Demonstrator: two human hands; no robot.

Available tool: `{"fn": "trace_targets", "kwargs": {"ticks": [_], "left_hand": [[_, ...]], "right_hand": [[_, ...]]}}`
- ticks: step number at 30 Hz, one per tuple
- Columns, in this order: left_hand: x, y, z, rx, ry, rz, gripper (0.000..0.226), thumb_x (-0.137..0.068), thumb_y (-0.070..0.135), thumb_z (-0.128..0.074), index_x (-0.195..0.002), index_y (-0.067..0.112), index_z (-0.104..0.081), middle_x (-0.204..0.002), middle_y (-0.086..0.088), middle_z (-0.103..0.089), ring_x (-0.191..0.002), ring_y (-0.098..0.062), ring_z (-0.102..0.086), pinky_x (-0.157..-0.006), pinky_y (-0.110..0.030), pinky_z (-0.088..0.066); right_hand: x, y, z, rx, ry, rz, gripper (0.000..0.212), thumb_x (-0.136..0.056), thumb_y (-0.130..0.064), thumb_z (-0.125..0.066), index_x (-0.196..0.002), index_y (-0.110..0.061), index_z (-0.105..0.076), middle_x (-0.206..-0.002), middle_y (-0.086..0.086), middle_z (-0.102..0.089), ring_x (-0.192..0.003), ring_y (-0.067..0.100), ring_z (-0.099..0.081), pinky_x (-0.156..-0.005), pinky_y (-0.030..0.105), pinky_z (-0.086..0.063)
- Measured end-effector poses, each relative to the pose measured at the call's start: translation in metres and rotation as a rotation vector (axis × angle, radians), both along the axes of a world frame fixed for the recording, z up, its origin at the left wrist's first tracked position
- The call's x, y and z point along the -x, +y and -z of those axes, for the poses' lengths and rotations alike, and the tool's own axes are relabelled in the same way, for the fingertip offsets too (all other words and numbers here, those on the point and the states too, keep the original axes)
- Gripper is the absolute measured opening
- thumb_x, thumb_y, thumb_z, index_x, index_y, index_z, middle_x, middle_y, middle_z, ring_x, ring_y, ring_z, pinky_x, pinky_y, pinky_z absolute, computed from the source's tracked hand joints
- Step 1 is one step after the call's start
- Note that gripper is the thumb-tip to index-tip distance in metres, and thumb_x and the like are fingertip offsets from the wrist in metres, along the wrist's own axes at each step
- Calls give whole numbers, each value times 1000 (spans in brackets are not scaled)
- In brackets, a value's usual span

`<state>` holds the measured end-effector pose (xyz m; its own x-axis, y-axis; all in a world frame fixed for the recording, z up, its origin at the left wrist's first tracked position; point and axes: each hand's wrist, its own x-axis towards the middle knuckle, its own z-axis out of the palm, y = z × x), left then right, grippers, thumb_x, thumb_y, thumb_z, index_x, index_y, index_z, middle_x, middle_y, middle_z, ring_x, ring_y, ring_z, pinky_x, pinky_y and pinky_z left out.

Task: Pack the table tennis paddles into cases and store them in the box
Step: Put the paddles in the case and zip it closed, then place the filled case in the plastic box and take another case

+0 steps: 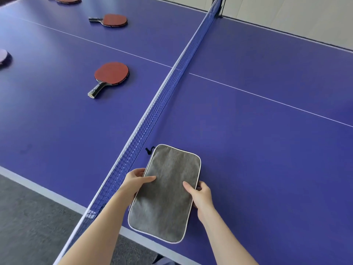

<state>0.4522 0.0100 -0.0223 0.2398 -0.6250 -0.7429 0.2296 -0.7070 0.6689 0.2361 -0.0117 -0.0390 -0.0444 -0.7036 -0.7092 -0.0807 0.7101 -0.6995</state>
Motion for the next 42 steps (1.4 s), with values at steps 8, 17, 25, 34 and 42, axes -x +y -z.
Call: {"fn": "trace_targets", "kwargs": {"ticks": [8,17,25,34,42], "left_hand": [[-10,-12,3,-25,-173,78,46,-73,12,-82,-114,13,-62,-110,-5,-66,-101,-27,-65,-95,-47,-51],[-10,-13,12,-39,-288,139,59,-76,21,-81,-129,12,-56,-121,-6,-63,-111,-25,-59,-101,-43,-47],[27,-7,0,180,-901,413,70,-87,31,-68,-146,15,-33,-149,-4,-35,-136,-25,-33,-110,-41,-29],[110,-31,-27,305,-1249,1211,70,-92,47,-53,-149,20,-24,-159,0,-15,-149,-17,-6,-119,-39,-5],[209,-36,-58,426,-1260,1474,69,-97,46,-45,-152,14,-17,-161,-3,-10,-150,-22,-2,-120,-42,-4]], "right_hand": [[-13,-3,8,37,154,-44,23,-78,-25,-77,-92,-16,-62,-96,2,-69,-90,19,-66,-81,34,-53],[-16,1,5,93,271,-49,34,-76,-31,-78,-98,-14,-58,-96,-1,-65,-88,16,-62,-74,27,-47],[10,10,-7,239,398,-236,61,-83,-33,-70,-134,-13,-43,-127,1,-48,-116,15,-49,-93,27,-41],[83,17,-35,445,815,-660,63,-96,-38,-50,-148,-16,-22,-151,0,-26,-140,18,-24,-110,31,-28],[193,29,-66,413,1059,-650,61,-98,-39,-45,-148,-15,-22,-152,3,-27,-140,20,-27,-110,34,-32]]}}
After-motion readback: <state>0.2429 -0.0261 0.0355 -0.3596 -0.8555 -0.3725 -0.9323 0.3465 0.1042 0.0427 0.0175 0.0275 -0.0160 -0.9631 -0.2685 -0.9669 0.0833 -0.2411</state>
